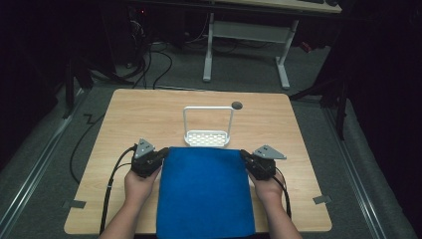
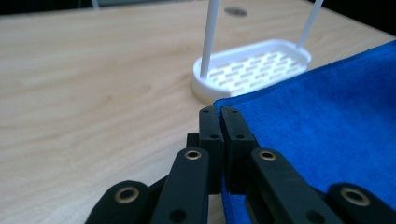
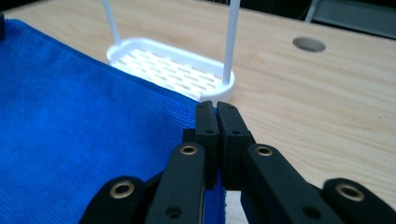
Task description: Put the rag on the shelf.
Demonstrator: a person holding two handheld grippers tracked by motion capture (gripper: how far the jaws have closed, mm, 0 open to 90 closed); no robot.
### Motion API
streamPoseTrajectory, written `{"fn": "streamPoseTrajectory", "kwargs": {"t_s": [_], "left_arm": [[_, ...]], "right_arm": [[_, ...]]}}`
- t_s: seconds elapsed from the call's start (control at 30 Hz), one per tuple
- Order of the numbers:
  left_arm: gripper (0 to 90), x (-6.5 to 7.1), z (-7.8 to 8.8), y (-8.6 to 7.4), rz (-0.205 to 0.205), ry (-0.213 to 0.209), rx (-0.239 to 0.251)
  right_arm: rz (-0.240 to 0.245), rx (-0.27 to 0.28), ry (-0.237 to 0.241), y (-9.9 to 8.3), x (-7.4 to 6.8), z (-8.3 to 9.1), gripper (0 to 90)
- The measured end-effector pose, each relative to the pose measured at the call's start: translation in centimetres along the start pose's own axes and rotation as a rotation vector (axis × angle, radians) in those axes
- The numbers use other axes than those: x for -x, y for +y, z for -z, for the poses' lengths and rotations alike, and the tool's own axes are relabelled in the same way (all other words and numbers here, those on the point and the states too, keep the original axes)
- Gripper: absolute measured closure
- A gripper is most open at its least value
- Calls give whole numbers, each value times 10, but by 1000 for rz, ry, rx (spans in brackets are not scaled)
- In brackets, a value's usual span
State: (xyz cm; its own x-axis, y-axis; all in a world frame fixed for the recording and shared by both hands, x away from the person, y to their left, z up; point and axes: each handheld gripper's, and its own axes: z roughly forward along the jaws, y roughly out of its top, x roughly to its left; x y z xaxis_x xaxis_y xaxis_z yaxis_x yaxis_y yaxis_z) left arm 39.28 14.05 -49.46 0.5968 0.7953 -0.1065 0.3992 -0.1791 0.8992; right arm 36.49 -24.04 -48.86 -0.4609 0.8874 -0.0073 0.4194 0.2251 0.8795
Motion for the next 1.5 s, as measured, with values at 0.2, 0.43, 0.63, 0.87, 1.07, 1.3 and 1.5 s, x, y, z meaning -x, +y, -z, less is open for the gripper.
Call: {"fn": "streamPoseTrajectory", "kwargs": {"t_s": [0.2,0.43,0.63,0.87,1.07,1.3,1.5], "left_arm": [[883,0,14,8,21,-9,83],[883,5,28,20,5,-25,142],[883,11,39,28,-7,-28,205],[883,21,54,39,-36,-30,283],[883,32,70,51,-54,-60,346],[884,45,88,61,-96,-62,427],[883,54,108,69,-118,-67,505]], "right_arm": [[-6,61,-4,7,-1,12,888],[-5,152,-15,21,-4,36,888],[-1,223,-16,33,-7,54,888],[6,281,-12,43,-13,69,888],[31,353,-10,53,-20,85,887],[52,427,-15,62,-26,104,888],[77,508,-21,72,-32,125,888]]}}
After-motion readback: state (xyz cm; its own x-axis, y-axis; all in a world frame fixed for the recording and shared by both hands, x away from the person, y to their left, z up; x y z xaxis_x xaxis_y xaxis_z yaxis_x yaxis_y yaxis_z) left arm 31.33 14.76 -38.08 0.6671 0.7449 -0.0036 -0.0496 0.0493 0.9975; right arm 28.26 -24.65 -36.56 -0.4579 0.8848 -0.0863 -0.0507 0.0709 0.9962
